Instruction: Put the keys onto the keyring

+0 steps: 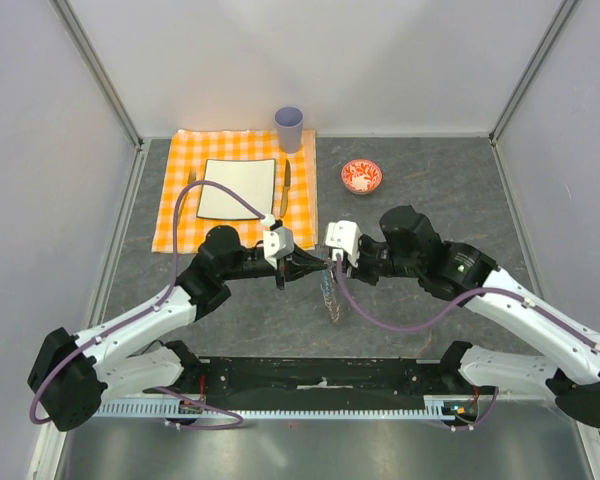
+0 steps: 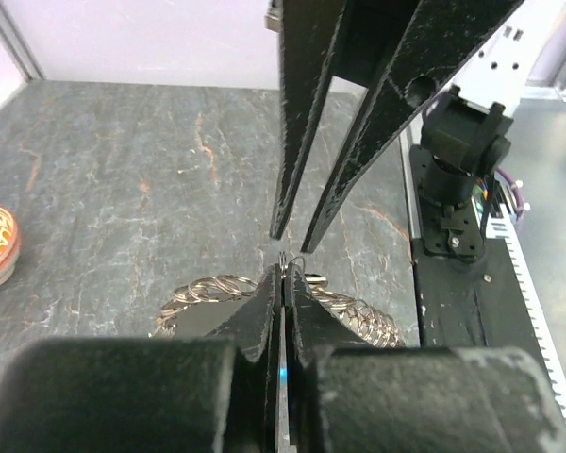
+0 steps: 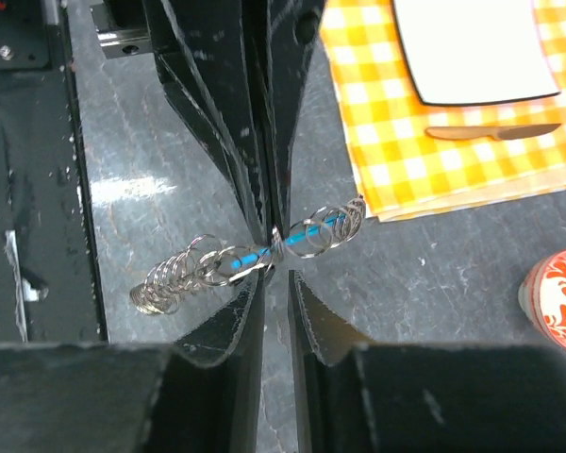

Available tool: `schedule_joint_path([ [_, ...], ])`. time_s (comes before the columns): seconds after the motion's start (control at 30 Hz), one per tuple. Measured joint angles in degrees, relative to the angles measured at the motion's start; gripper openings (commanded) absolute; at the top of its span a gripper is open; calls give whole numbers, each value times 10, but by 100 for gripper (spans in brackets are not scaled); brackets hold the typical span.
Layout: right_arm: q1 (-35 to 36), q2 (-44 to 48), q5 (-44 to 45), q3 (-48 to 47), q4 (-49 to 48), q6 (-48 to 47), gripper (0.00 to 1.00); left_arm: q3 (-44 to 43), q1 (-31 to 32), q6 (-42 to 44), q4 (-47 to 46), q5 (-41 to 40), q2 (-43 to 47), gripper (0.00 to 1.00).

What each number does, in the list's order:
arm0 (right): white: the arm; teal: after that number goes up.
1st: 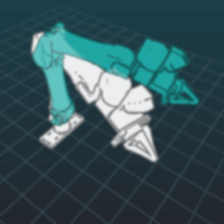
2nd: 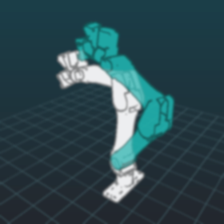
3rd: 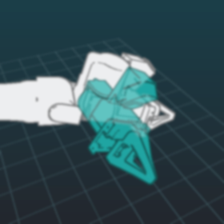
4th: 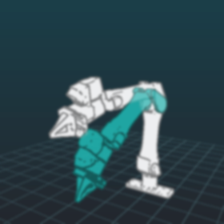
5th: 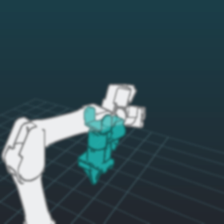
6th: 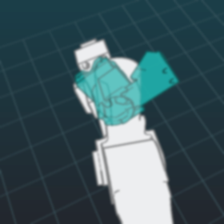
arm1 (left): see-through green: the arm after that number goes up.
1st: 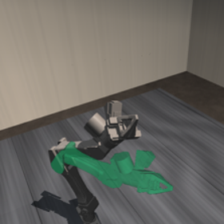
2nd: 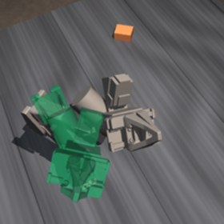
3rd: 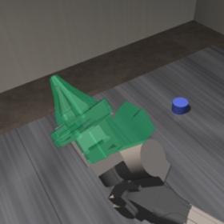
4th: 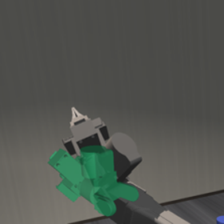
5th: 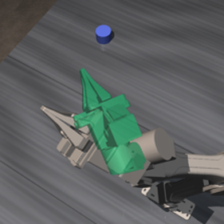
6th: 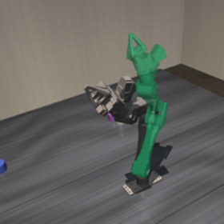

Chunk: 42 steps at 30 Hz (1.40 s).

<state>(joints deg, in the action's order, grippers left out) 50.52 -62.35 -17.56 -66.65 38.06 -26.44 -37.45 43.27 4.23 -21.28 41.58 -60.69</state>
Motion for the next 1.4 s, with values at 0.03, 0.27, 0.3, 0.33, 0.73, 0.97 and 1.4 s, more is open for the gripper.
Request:
schedule_joint_path([
  [0.03, 0, 16, 6, 16, -17, 7, 23, 7, 0, -7, -12, -11, 6, 2],
  [0.27, 0, 70, 16, 80, -110, 42, 24, 57, 0, -69, -111, -53, 25, 2],
  [0.3, 0, 70, 16, 86, -123, 47, 25, 60, 0, -74, -120, -55, 25, 2],
  [0.33, 0, 70, 15, 93, -134, 50, 25, 63, 0, -80, -128, -56, 25, 2],
  [0.73, 0, 68, 12, 117, -187, 68, 0, 75, 0, -108, -186, -60, 27, 2],
  [0.97, -1, 69, 0, 120, -191, 77, 0, 98, 0, -122, -234, -66, 27, 2],
  [1.4, -13, 79, -36, 166, -260, 127, 0, 150, -1, -186, -400, -87, -18, 2],
])
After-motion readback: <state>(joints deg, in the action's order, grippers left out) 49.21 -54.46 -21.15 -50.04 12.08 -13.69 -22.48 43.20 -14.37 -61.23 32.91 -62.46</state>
